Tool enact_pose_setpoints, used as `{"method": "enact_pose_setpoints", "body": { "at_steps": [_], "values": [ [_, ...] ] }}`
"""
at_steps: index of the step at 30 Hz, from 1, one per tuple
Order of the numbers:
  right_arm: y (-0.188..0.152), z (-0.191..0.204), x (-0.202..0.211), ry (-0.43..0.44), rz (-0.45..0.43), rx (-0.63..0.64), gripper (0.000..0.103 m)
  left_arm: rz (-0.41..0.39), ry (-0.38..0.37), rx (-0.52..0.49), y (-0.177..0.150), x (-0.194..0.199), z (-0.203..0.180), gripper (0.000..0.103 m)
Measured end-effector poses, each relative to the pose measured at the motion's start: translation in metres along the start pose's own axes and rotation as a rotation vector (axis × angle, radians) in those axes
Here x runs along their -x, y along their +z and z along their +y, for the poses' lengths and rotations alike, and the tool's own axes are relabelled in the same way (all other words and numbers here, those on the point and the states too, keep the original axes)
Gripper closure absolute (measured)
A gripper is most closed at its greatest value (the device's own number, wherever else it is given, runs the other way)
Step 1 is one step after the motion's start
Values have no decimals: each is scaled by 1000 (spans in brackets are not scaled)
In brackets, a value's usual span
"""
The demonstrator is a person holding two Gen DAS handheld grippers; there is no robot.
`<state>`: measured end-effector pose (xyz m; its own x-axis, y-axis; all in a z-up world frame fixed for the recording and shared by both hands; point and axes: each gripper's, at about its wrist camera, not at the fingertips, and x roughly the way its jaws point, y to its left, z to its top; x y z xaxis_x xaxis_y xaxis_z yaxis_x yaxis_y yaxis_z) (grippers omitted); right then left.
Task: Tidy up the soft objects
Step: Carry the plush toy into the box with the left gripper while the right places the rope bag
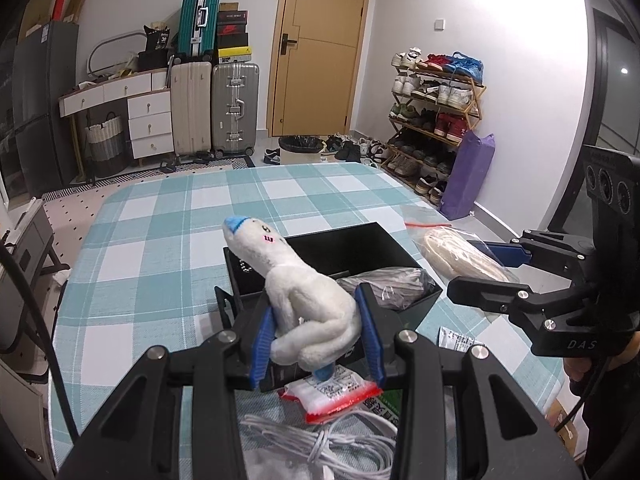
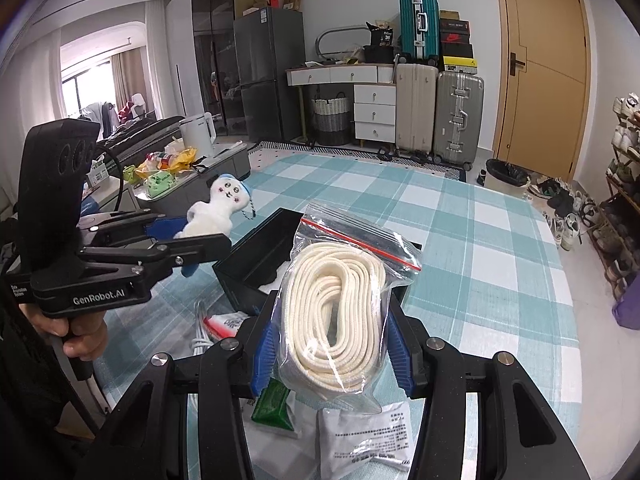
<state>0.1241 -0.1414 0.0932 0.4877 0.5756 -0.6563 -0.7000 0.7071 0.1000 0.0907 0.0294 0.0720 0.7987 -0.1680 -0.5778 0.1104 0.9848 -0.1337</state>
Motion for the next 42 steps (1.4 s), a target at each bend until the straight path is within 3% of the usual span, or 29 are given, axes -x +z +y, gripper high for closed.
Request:
{"method": "enact_pose_setpoints", "body": {
  "at_steps": [42],
  "values": [
    [17,-23,-97,16,146,15,55,151,-7,-16,-3,-81,6,65]
  ]
}}
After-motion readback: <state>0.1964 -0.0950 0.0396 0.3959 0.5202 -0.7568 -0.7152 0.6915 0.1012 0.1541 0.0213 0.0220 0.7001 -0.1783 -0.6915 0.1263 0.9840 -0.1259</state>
